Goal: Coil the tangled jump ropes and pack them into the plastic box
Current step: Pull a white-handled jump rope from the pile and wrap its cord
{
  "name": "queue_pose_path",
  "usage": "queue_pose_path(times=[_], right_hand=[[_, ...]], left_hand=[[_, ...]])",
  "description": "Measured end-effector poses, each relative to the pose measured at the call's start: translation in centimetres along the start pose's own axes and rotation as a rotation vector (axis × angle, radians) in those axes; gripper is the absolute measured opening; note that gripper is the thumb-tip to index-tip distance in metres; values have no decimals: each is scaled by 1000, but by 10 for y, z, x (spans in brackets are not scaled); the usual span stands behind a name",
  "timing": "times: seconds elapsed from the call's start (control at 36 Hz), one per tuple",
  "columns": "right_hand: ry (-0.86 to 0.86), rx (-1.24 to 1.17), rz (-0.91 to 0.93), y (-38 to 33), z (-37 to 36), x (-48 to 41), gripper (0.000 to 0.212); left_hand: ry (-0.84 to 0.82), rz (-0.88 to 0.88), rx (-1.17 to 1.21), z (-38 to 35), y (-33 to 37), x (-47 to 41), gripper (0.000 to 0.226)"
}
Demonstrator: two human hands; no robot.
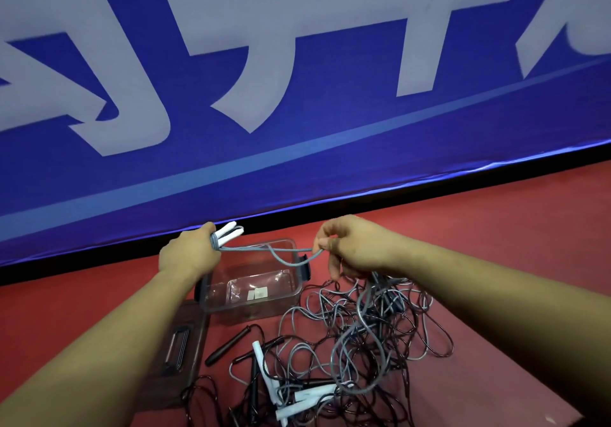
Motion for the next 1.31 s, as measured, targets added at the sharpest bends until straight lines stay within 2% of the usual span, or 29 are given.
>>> queue_pose_path(times=[0.17, 0.31, 0.39, 0.5, 0.56, 0.61, 0.67, 0.75, 0.83, 0.92, 1.0, 1.14, 1.22, 1.31], right_hand=[[116, 12, -41, 8, 16, 1, 24], [56, -36, -64, 6, 7, 2, 28], [58, 6, -11, -6, 8, 1, 21], [26, 184, 140, -26, 7, 7, 34], [25, 238, 168, -30, 11, 7, 31], [135, 202, 192, -33, 28, 3, 33], [266, 170, 215, -34, 47, 0, 35], [430, 151, 230, -30, 75, 1, 36], [546, 215, 206, -16, 99, 2, 36], [635, 261, 167, 2, 118, 3, 36], [692, 268, 125, 20, 132, 3, 36], [685, 326, 37, 53, 145, 1, 35], [557, 341, -16, 68, 131, -3, 35], [437, 353, -46, 72, 109, -5, 36]], left_hand=[[-21, 56, 59, -7, -16, -4, 16], [22, 71, 94, -5, -16, -4, 12], [32, 46, 45, -1, -11, -1, 13], [-41, -35, -74, -4, 6, 8, 25], [-137, -98, -115, -18, 18, 15, 35], [-246, -193, -148, -37, 37, 26, 53], [-275, -312, -171, -48, 61, 38, 60], [-335, -504, -148, -52, 102, 66, 49], [-457, -707, -104, -52, 135, 100, 20], [-427, -865, -91, -33, 153, 120, 16], [-429, -954, 74, -6, 166, 137, 17], [-453, -988, 615, 51, 175, 147, 19], [-451, -887, 969, 73, 171, 140, 27], [-441, -684, 1301, 80, 161, 123, 52]])
Point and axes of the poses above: each hand's wrist, its own x-axis away from the middle knuckle, its own z-axis out of the back of the hand, y = z × x, the point moved 9 cm from there along -x, towards the middle knuckle, and after that the axes turned 4 degrees about -x, right-handed, at the moved point
